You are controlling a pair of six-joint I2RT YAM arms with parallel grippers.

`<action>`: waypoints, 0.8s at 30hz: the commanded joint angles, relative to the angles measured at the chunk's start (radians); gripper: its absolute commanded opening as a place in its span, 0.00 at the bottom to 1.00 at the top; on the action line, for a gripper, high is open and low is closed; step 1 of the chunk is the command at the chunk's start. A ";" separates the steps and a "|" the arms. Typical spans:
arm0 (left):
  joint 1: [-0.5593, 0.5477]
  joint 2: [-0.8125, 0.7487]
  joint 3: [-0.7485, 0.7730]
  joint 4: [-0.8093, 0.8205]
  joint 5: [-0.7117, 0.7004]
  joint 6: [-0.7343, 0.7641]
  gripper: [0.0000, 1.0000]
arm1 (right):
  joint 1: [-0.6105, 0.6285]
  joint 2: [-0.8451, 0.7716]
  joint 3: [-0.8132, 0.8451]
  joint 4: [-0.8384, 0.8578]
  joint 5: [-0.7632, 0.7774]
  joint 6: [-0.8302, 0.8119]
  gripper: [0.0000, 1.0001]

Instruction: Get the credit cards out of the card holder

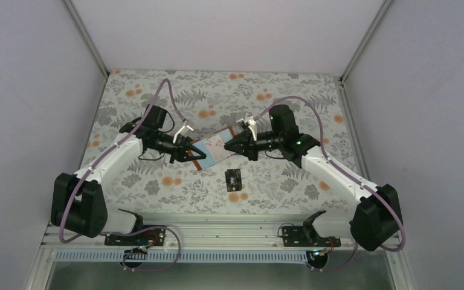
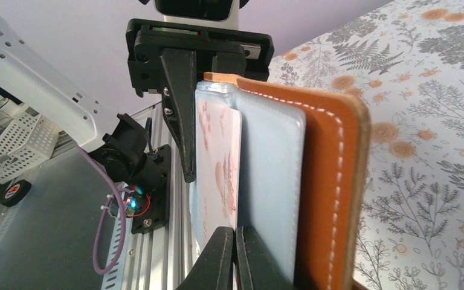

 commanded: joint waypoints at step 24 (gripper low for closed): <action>-0.003 -0.015 0.020 -0.007 0.023 0.038 0.02 | -0.016 0.048 0.011 -0.007 -0.123 -0.022 0.10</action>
